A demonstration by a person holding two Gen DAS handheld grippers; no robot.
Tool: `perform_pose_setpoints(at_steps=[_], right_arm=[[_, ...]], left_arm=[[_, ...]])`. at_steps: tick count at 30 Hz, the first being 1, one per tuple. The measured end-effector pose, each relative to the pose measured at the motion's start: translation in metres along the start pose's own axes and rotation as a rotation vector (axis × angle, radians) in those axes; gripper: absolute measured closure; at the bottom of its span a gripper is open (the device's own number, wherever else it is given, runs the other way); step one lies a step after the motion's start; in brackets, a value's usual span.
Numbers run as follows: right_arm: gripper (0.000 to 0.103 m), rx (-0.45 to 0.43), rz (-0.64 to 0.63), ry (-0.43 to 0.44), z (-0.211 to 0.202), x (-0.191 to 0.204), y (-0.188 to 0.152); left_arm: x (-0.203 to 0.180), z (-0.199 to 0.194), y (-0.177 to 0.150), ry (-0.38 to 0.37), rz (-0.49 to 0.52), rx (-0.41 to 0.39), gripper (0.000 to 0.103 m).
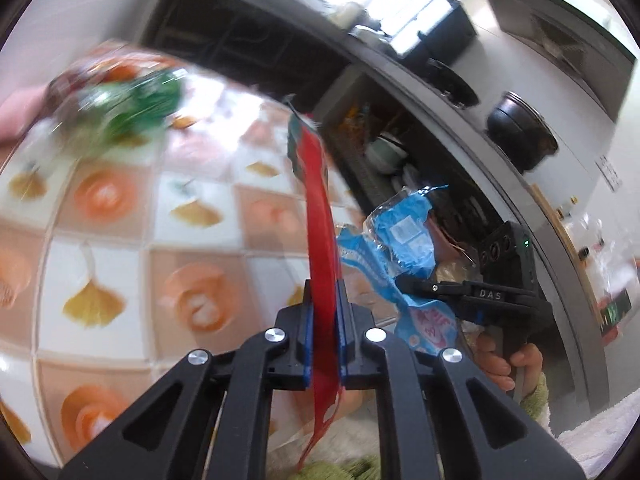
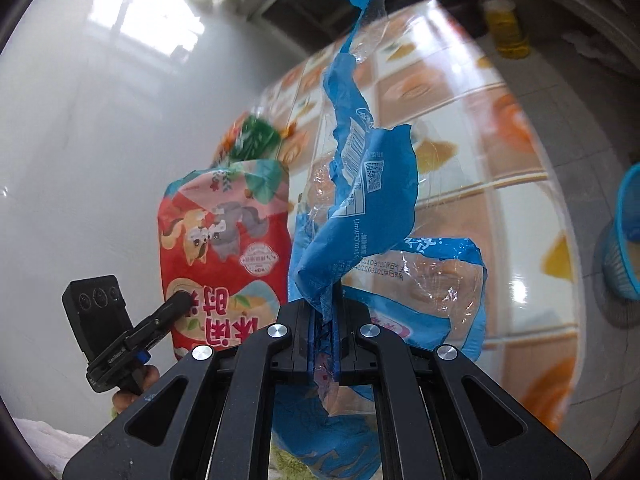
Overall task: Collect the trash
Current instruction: 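Carry the red bag over the wastebasket and open the left tool while the right tool carries the wrapper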
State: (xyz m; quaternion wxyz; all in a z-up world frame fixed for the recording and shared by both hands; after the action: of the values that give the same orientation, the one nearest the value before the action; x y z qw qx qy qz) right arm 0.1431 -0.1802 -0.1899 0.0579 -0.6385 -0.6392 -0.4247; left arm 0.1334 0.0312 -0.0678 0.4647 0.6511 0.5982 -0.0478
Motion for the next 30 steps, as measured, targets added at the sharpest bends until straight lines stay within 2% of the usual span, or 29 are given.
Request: perform_pose_setpoints(at_steps=[6,10,15,18,20,21,24,25,28,30], right_arm=[[0.098,-0.153,0.103,-0.031,-0.072,-0.052,0.000],[0.098,-0.255,0.184,-0.068,-0.122,-0.092,-0.004],[0.098,-0.365,0.299,-0.125,-0.174,-0.147,-0.018],[0.098,-0.413,0.386,-0.167,-0.200,-0.187,-0.033],[0.098,-0.426,0.436,-0.194,-0.205,-0.210,-0.041],[0.098,-0.428,0.459,-0.204,-0.205,-0.218,-0.044],[0.098,-0.422,0.551,-0.236,-0.203,-0.261,-0.055],[0.098,-0.417,0.571,-0.237,-0.191,-0.265,-0.054],[0.098,-0.394,0.629,-0.268,-0.181,-0.301,-0.061],[0.098,-0.373,0.672,-0.292,-0.170,-0.324,-0.062]], left_arm=[[-0.072,0.047,0.019,-0.072,0.163,0.061,0.095],[-0.130,0.095,0.023,-0.129,0.287,0.123,0.095],[-0.199,0.165,0.014,-0.186,0.430,0.228,0.095],[-0.234,0.225,0.000,-0.189,0.501,0.336,0.095],[-0.247,0.257,-0.009,-0.181,0.519,0.396,0.095],[-0.252,0.281,-0.017,-0.175,0.525,0.450,0.095],[-0.254,0.331,-0.033,-0.141,0.489,0.558,0.095],[-0.252,0.358,-0.042,-0.115,0.462,0.617,0.095],[-0.245,0.408,-0.059,-0.049,0.411,0.718,0.095],[-0.231,0.448,-0.074,0.022,0.359,0.791,0.095]])
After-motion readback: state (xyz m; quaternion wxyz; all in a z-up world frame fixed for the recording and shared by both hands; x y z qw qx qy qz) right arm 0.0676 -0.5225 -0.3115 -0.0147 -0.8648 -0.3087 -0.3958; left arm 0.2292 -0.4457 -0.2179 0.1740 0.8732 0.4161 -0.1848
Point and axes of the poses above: each gripper's, at about its wrist camera, not at the fingertips, and z roughly the way its jaws point, x to its left, y to its top, the point moved 9 cm from there along z, roughly the way its jaws point, and after that the axes turned 5 degrees about -z, right-handed, at the moved point
